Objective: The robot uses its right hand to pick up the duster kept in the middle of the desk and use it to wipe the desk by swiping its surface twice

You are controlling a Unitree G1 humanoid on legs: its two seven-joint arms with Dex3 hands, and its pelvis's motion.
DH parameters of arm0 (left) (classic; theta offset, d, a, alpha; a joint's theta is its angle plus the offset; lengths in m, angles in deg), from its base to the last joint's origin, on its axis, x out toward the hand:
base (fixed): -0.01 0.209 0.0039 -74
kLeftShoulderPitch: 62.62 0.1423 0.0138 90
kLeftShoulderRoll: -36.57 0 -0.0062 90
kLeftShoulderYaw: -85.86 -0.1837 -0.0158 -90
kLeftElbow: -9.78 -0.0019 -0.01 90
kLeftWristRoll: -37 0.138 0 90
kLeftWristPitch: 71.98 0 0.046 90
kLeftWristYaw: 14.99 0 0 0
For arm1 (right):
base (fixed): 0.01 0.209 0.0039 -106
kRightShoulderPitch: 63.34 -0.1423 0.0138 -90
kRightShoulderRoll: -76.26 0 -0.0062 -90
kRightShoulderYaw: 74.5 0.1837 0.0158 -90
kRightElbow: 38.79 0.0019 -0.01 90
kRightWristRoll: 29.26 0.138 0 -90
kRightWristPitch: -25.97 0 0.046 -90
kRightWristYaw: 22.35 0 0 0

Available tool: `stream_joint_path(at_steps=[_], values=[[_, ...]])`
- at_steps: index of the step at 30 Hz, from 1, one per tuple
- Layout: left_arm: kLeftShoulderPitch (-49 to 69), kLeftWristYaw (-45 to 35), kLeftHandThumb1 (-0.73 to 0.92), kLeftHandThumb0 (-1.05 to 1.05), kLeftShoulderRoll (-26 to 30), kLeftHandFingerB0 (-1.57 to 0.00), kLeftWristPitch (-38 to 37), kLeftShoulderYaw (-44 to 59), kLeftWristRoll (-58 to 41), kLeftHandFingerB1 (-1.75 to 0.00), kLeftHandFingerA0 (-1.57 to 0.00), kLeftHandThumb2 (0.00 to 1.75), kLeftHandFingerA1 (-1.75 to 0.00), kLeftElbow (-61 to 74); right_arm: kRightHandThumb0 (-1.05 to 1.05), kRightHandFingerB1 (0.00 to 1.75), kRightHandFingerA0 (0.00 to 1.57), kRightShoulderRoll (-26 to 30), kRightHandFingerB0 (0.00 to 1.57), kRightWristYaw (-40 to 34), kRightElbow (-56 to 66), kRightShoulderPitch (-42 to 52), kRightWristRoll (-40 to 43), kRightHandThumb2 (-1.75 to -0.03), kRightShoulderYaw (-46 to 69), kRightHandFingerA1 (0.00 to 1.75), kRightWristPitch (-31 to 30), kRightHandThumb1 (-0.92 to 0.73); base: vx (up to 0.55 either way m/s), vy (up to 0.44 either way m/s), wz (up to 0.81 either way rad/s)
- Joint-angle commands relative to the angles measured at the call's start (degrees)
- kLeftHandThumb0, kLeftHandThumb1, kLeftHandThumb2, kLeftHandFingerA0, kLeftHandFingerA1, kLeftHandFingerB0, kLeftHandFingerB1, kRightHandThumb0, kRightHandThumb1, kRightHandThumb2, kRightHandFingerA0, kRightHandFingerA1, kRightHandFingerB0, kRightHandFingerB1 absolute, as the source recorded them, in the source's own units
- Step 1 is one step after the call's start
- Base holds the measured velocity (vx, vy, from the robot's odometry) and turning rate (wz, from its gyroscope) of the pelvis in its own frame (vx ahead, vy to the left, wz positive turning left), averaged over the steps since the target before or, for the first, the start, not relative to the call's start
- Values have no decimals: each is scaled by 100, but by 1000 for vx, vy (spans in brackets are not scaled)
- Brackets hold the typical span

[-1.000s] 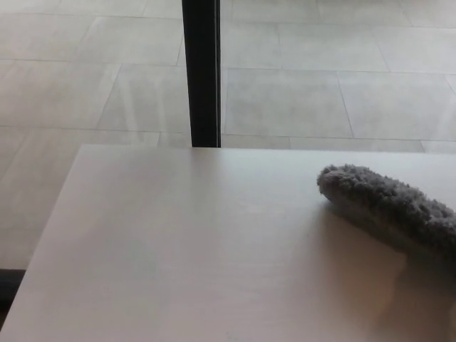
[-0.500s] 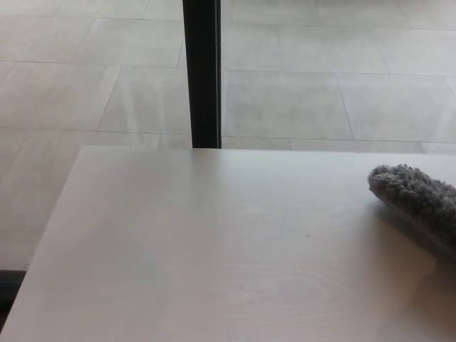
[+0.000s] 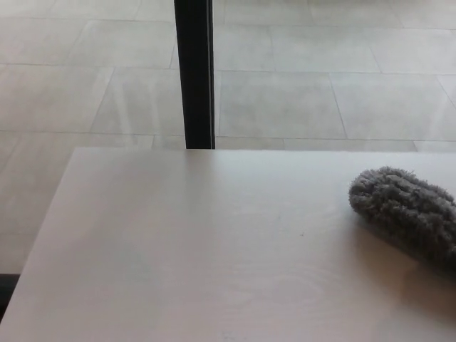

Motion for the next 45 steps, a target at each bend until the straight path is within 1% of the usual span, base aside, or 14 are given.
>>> stream_joint_path(at_steps=[1,2,3,4,14,16,21,30,31,32,38,39,40,45], values=[[23,17,90,-54,62,-46,-154,-25,59,-43,-36,67,-58,-9,-98,0,0,-76,0,1814,513,81,752,-84,79,0,570,-50,0,0,0],[11,32,90,-54,66,-46,-121,-21,56,-43,-36,67,-58,-20,-98,0,0,-43,0,1964,555,55,701,-84,7,0,604,-50,0,0,0],[20,17,90,-57,59,-48,-150,-2,39,-46,-38,66,-60,-23,-100,0,0,34,0,2336,675,-46,621,-61,-125,0,583,-66,0,0,0],[24,9,89,-57,64,-47,-158,-10,48,-44,-37,68,-60,-25,-103,0,0,58,0,2399,770,-39,638,-60,-128,0,546,-67,0,0,0],[73,-56,90,-54,24,-47,-176,55,-29,-45,-34,67,-61,-6,-96,0,0,241,0,2524,1091,82,637,-59,-126,0,265,-65,0,0,0],[62,-55,88,-55,45,-47,-133,47,-22,-45,-33,66,-60,-9,-95,0,0,363,0,2561,1250,169,690,-73,-74,0,294,-59,0,0,0],[100,-41,92,-54,55,-49,-251,11,23,-45,-39,67,-61,3,-105,0,0,999,0,2809,2209,597,1005,-64,299,0,446,-72,0,0,0],[153,-127,88,-56,73,-48,-233,70,-41,-44,-36,66,-59,-4,-101,0,0,2125,0,3484,3797,1402,1663,-61,1346,0,384,-68,0,0,0],[151,-130,86,-56,64,-47,-233,84,-57,-44,-35,66,-59,-4,-97,0,0,2357,0,3631,4137,1663,1960,-73,1775,0,336,-62,0,0,0],[135,-78,86,-56,56,-46,-223,80,-47,-44,-31,66,-58,-18,-99,0,0,2479,0,3756,4341,1853,2190,-61,2098,0,284,-66,0,0,0],[138,-78,88,-55,64,-47,-181,102,-75,-46,-34,66,-61,-8,-93,0,0,2646,0,4025,5005,3089,3441,-60,4150,0,961,-67,0,0,0],[149,-139,89,-54,80,-47,-180,104,-82,-46,-34,66,-60,-5,-84,0,0,2460,0,4305,5203,3371,3962,-74,4956,0,695,-56,0,0,0],[145,-136,88,-55,76,-46,-176,103,-82,-45,-33,66,-59,-7,-102,0,0,2410,0,4359,5231,3469,4096,-93,5196,15,685,-59,0,0,0],[125,-101,91,-55,86,-46,-199,87,-60,-45,-33,67,-60,-17,-95,22,0,1758,0,4289,5616,4391,4655,-90,7033,29,17,-55,0,0,0]])
